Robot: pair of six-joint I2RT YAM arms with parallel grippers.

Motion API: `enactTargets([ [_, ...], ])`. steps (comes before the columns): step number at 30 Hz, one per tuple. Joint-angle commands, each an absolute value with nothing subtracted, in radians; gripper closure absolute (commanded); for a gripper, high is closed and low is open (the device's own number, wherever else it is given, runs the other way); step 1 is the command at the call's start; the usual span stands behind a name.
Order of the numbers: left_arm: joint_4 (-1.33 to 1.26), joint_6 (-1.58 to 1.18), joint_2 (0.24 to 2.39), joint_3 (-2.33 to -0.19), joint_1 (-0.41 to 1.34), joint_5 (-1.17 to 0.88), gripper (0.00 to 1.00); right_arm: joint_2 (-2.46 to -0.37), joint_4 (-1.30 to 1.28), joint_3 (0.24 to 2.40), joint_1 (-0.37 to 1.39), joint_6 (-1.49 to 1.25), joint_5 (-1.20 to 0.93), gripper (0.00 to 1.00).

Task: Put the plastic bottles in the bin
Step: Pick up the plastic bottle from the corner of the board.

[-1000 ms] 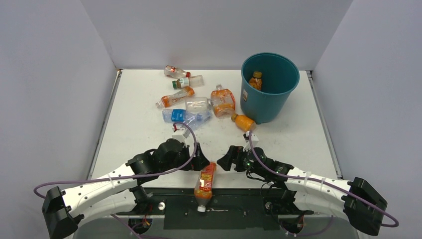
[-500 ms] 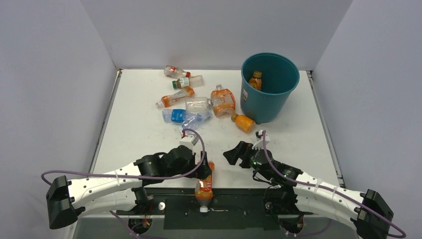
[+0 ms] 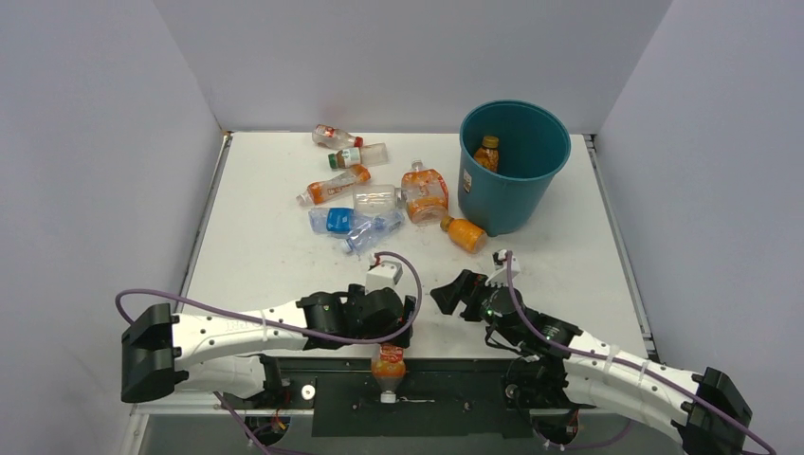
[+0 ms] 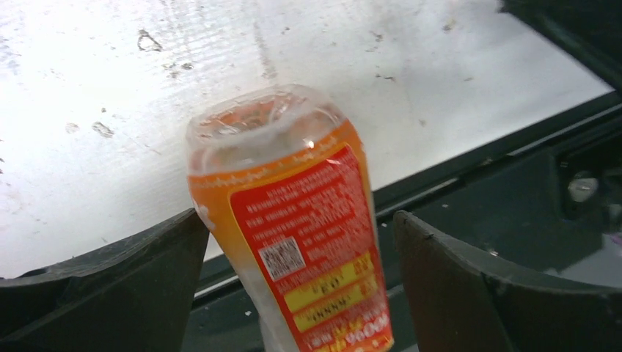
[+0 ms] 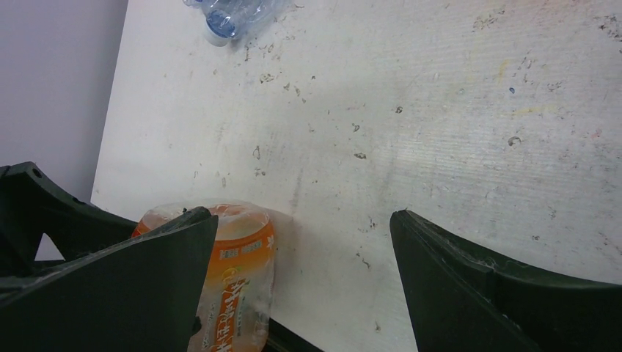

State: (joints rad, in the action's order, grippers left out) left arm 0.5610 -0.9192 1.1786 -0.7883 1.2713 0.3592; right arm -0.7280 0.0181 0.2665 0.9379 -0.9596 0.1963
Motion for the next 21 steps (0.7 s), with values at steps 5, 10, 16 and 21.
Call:
enactTargets([
  [5, 0.5, -0.893, 1.224, -0.801, 1.266, 0.395, 0.32, -0.667, -0.061, 0.322, 0.944, -0.921, 0.233, 0.09],
  [10, 0.491, -0.894, 1.177, -0.795, 1.256, 0.388, 0.57, -0.641, -0.119, 0.397, 0.945, -0.856, 0.219, 0.09],
  [16, 0.309, -0.915, 0.922, -0.712, 1.15, 0.351, 0.68, -0.586, -0.125, 0.472, 0.945, -0.723, 0.188, 0.09],
  [21, -0.14, -1.048, 0.656, -0.497, 0.99, 0.358, 0.84, -0.51, 0.075, 0.407, 0.944, -0.745, 0.101, 0.1],
])
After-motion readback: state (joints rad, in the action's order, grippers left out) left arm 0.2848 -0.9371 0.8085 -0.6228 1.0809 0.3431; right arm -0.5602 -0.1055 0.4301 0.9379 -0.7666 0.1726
